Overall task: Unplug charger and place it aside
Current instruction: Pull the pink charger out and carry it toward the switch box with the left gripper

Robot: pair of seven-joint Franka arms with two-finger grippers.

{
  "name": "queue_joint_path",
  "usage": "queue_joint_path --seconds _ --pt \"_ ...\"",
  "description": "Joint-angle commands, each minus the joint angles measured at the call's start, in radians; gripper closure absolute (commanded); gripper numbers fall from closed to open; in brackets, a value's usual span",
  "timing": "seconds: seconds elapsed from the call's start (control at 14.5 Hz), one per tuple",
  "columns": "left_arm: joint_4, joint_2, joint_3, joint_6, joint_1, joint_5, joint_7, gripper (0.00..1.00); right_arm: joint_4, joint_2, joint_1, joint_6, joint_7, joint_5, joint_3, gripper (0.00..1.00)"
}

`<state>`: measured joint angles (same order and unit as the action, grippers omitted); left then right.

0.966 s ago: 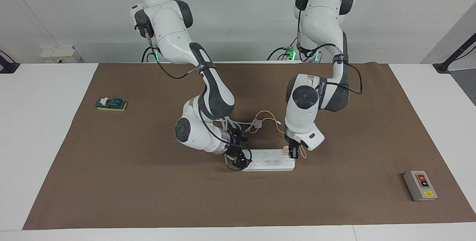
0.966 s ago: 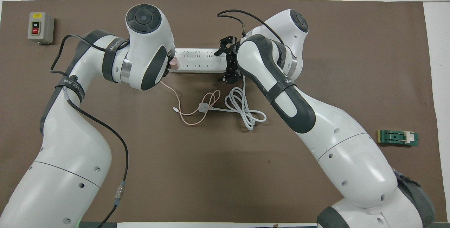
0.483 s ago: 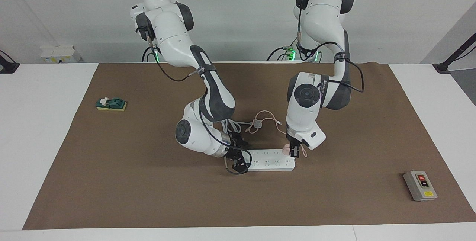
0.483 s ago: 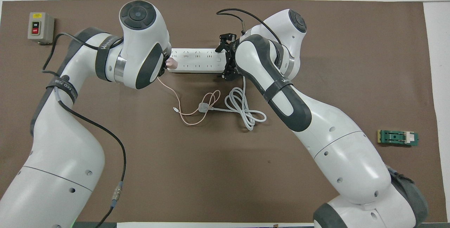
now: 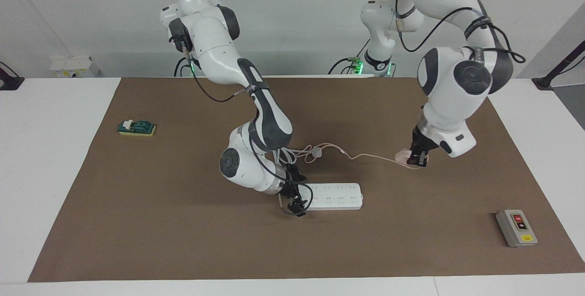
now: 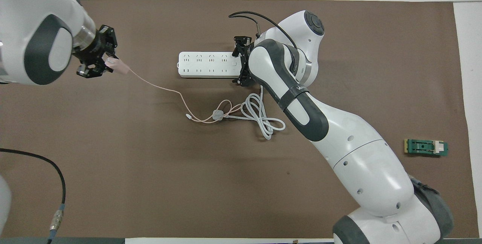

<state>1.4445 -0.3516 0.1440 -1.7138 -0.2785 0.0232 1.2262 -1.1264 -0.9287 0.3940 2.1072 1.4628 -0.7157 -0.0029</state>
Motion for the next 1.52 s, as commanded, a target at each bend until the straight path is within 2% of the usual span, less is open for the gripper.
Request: queue_joint_path --seconds 0.0,0.21,0.34,0.48,0.69,0.76,0.83,0.9,1.24,1.45 --pt "0.059 0.054 -0.006 0.051 0.120 0.024 -0.251 1.00 0.068 -0.048 0.000 -0.010 0.014 0.033 -0.005 0.00" --pt "0.127 0.081 -0.004 0.013 0.226 0.024 -0.472 1.00 0.069 -0.045 -0.004 -0.039 0.017 0.035 -0.005 0.00" --pt "0.256 0.129 -0.003 -0.122 0.272 0.024 -0.586 1.00 0.073 -0.038 -0.012 -0.059 0.019 0.035 -0.006 0.00" --pt "0.391 0.173 -0.004 -0.255 0.301 0.024 -0.626 1.00 0.069 -0.018 -0.012 -0.068 0.022 0.035 -0.006 0.00" --pt "0.424 0.184 -0.006 -0.287 0.292 0.024 -0.625 1.00 0.065 0.020 -0.015 -0.099 0.027 0.033 -0.006 0.00" --pt "0.453 0.198 -0.006 -0.293 0.289 0.026 -0.626 0.78 0.051 0.065 -0.024 -0.142 0.028 0.039 -0.026 0.00" --pt "0.456 0.198 -0.006 -0.296 0.288 0.026 -0.626 0.47 0.034 0.091 -0.026 -0.157 0.028 0.039 -0.031 0.00" --pt "0.452 0.198 -0.006 -0.291 0.286 0.026 -0.628 0.00 0.014 0.120 -0.038 -0.168 0.028 0.042 -0.037 0.00" --pt "0.378 0.197 -0.015 -0.250 0.271 0.024 -0.698 0.00 -0.033 0.223 -0.049 -0.237 0.019 0.059 -0.071 0.00" --pt "0.295 0.210 -0.017 -0.153 0.246 0.024 -0.870 0.00 -0.035 0.284 -0.060 -0.323 -0.025 0.145 -0.089 0.00"
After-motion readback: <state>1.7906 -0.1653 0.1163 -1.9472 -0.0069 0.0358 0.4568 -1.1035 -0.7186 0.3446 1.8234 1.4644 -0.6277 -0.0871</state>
